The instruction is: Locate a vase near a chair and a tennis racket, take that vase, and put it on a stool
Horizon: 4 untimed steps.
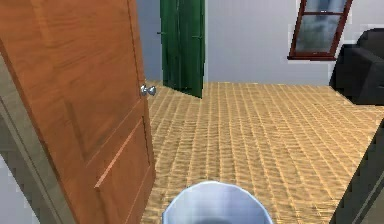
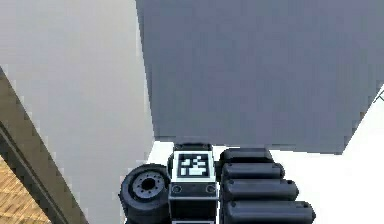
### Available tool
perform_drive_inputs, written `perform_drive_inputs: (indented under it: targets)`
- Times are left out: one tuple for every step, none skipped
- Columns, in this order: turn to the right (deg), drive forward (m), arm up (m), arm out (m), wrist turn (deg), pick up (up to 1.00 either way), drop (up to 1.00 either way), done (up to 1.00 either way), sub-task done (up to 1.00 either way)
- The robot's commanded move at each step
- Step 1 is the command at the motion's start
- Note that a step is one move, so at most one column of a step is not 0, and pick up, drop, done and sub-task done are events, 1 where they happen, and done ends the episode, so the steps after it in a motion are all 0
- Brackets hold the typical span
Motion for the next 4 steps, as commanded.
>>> perform_drive_inputs:
  targets:
    - [0.0,0.05,0.0,0.0,0.0,0.0,0.0,0.0,0.0]
    - [6.0,0.0,0.0,0.0,0.0,0.0,0.0,0.0,0.0]
    - [0.0,0.6,0.0,0.0,0.0,0.0,0.0,0.0,0.0]
    - [0.0,0.15,0.0,0.0,0.0,0.0,0.0,0.0,0.0]
